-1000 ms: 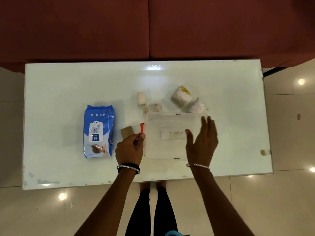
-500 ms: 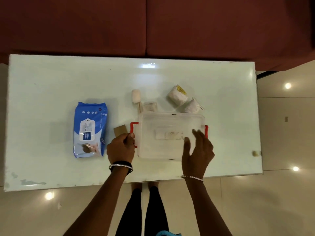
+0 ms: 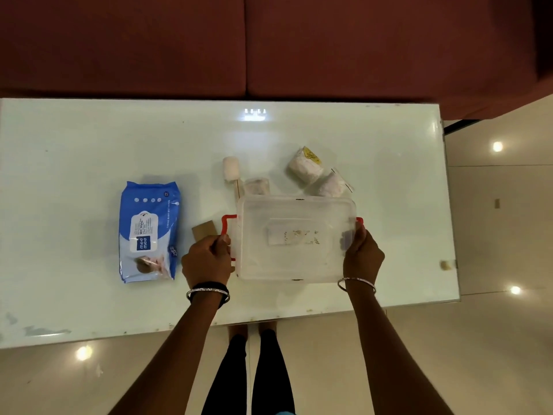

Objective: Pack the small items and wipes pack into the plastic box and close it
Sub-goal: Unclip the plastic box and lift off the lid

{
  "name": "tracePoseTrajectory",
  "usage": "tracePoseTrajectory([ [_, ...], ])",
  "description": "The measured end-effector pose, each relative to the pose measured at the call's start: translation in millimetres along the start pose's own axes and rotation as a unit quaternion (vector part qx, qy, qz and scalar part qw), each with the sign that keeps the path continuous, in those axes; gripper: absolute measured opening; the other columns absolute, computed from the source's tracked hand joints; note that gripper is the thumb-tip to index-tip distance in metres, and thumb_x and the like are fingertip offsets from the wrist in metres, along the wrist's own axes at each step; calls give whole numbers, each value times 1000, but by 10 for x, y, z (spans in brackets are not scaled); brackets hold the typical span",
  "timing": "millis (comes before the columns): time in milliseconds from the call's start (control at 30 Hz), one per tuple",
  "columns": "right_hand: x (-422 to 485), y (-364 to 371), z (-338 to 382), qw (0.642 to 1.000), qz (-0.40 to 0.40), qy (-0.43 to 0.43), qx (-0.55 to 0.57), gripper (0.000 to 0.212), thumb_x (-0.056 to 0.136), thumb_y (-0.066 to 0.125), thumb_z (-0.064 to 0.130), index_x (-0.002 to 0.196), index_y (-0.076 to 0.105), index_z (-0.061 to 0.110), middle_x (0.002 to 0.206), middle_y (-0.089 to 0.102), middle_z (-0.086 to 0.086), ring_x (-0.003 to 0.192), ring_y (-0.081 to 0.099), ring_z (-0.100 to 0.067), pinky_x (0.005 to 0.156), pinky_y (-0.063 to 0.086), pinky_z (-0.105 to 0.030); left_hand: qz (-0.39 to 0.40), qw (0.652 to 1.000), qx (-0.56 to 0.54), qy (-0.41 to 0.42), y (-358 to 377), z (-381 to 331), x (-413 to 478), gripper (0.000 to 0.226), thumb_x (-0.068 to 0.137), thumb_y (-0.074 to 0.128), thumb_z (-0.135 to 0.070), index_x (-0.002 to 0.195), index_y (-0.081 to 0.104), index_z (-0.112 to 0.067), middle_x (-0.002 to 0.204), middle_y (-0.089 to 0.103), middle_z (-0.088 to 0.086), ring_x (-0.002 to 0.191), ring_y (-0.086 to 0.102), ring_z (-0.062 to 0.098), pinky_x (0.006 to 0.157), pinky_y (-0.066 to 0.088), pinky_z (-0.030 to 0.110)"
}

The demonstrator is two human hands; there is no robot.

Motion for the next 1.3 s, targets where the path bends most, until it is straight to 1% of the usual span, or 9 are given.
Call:
tracePoseTrajectory([
  [300,320,23,-313,978,127,146,76,48,96,52,37,76,61,-5,68,54,-19,68,44,-24,64,42,-34,15,1000,-14,-17,25,43,19,30,93,54,-33,92,71,-8,78,72,12,65,68,27,63,60,43],
  [433,315,-78,-180,972,94,217,4,19,89,59,15,86,73,4,88,67,-23,84,63,-37,74,47,-34,23,999,-22,-19,50,90,41,30,92,55,-34,93,72,-9,76,71,10,65,69,27,61,60,43],
  [500,193,-215,127,987,-57,144,-34,21,89,56,11,102,71,7,105,71,-16,104,63,-36,87,45,-33,33,998,-40,-33,57,108,48,27,92,56,-32,94,72,-10,75,69,7,66,69,27,60,61,41],
  [567,-96,-194,632,992,-111,-51,-27,21,89,57,12,107,67,8,107,68,-13,104,61,-32,90,41,-34,52,995,-68,-53,57,130,44,22,92,58,-28,94,71,-12,74,68,4,66,70,25,56,61,36],
  [633,-508,47,1059,975,-23,-216,-45,31,87,62,22,116,63,13,121,63,-9,114,56,-28,94,40,-35,77,988,-109,-84,68,166,37,16,90,60,-26,91,71,-14,75,70,5,66,71,23,54,61,36],
  [733,-1127,515,1400,922,162,-320,-144,59,83,59,41,139,46,29,158,31,-4,148,25,-25,111,27,-44,102,976,-155,-110,51,199,58,14,89,61,-29,82,70,-21,69,70,3,67,71,23,56,61,38],
  [900,-1373,840,1323,876,219,-319,-286,71,92,43,43,155,11,35,165,-15,-7,152,-13,-30,117,6,-64,126,980,-127,-84,59,212,130,26,90,59,-37,91,72,-15,75,69,2,72,68,22,70,60,41],
  [1167,-1355,951,1521,852,253,-300,-346,45,103,42,19,145,26,16,161,-14,-23,149,-1,-47,112,20,-70,132,989,-42,-45,139,187,172,31,95,49,-25,89,72,-5,82,71,13,72,62,24,72,45,27],
  [1300,-1279,987,1616,828,302,-291,-371,52,97,56,11,141,28,10,159,-8,-31,146,6,-54,108,25,-73,125,990,-21,-59,139,177,177,30,94,50,-24,88,71,-5,75,64,7,68,56,21,70,42,27],
])
Point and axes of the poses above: each hand's wrist, its own x-axis towards the middle knuckle, its own y-axis out of the palm, z = x × y, the point moved 4 cm from there along x, towards the middle knuckle
